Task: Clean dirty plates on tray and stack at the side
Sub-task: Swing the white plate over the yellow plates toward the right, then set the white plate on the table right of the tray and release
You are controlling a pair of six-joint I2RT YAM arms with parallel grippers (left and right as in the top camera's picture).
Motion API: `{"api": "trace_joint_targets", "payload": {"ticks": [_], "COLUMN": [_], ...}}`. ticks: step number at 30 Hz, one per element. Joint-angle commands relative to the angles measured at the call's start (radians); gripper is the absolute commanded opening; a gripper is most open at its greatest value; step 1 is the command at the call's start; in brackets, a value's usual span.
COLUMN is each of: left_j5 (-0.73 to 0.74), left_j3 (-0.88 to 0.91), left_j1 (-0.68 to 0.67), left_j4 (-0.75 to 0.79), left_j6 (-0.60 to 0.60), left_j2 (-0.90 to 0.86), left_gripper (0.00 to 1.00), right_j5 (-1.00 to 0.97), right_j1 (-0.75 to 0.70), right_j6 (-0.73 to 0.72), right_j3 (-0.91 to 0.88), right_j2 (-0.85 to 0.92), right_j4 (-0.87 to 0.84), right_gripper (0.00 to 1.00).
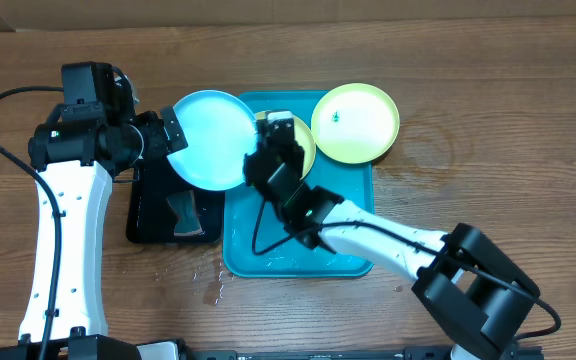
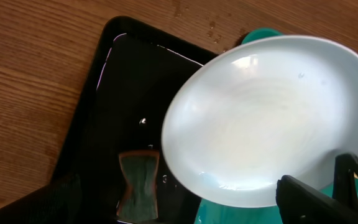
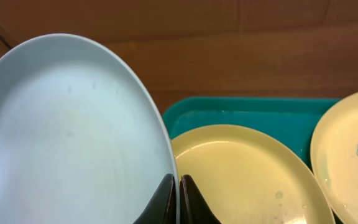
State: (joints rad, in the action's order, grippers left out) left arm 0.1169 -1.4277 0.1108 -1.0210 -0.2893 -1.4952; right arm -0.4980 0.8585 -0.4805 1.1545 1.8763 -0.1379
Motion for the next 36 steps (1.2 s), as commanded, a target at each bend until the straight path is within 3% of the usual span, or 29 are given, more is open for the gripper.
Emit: {"api": "trace_joint_targets", "payload": {"ticks": [1,4,9,18,27,36], "left_j5": [0.006,0.006,0.006,0.006,0.006,0.006], "left_j3": [-0.021,-0.021,-0.021,-0.021,-0.021,-0.021], "left_j1": [-0.009,-0.009,-0.009,-0.009,-0.009,-0.009], "left_j4": [0.004,0.003,0.004,0.003,0.004,0.003], "left_j6": [-0.018,-0.018,-0.018,-0.018,-0.018,-0.018], "left_j2": [-0.010,-0.010,-0.010,-0.010,-0.010,-0.010], "left_gripper": [1.00,0.99,1.00,1.00,1.00,1.00], "right_j5": [0.175,0.330,0.428,0.602,0.604,0.465], "right_j1": [-0.089,-0.193,-0.380,-0.786,-1.062,-1.149], "right_j6": [-0.071,-0.076,-0.166,-0.187,-0.186,-0.186], "right_j3": [0.019,0.019,0.019,0.018,0.011,-0.043], "right_j2": [-0.088,-0.169,-0.271,-0.292,-0.292,-0.292], "right_j4": [0.005,0.064,0.243,0.587,0.814,0.877], "right_gripper": [0.04,0.04,0.04,0.04,0.04,0.04]}}
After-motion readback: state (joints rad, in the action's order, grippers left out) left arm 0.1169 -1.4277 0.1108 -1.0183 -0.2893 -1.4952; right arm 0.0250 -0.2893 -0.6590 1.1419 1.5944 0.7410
